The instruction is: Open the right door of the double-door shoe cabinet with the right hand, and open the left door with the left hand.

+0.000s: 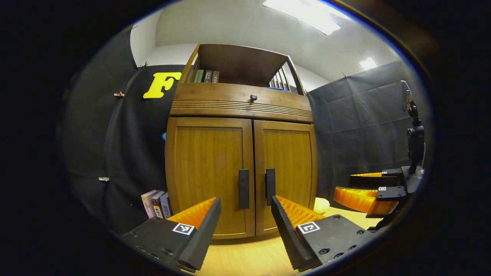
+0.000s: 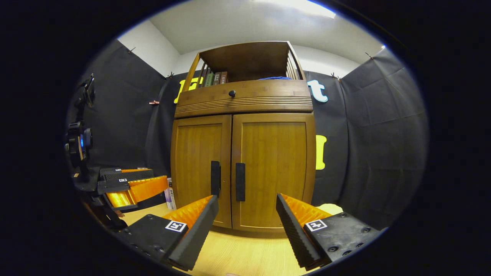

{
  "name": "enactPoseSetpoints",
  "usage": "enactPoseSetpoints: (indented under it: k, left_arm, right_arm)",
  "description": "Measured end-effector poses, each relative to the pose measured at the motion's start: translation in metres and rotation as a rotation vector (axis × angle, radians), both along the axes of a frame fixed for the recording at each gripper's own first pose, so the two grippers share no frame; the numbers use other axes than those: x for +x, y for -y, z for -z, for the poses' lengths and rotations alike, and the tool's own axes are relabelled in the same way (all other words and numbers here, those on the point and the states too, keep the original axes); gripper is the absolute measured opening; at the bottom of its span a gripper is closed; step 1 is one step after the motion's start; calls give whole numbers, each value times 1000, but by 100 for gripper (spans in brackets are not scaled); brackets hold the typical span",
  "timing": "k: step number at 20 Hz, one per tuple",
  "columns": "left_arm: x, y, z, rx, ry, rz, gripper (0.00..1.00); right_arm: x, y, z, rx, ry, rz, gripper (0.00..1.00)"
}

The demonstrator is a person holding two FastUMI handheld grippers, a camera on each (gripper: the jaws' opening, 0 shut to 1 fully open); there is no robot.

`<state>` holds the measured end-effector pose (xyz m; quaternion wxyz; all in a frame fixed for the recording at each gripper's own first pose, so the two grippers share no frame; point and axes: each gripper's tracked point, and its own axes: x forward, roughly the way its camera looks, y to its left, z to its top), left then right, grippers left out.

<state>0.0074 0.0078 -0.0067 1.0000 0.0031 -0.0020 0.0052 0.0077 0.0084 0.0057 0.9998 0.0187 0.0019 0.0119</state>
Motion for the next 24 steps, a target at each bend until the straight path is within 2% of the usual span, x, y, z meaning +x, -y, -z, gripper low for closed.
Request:
enactPoseSetpoints:
  k: [3, 4, 5, 8, 16, 24]
  left_arm:
    - [1, -1, 0, 1, 2, 9, 87]
    - [1, -2, 0, 0, 4, 8, 93]
    - [1, -3, -1, 1, 5, 6, 94]
    - [2, -4, -1, 5, 8, 1, 94]
    - [7, -10, 1, 11, 5, 24, 94]
    - [6, -28, 4, 15, 8, 18, 94]
  right_arm:
    - [2, -2, 0, 5, -1, -7, 97]
    - [2, -4, 0, 9, -6, -12, 97]
    - [3, -4, 1, 9, -9, -12, 97]
    - [7, 1, 2, -4, -8, 10, 97]
    - [26, -11, 7, 7, -25, 1, 97]
    - [76, -25, 14, 58, -15, -3, 97]
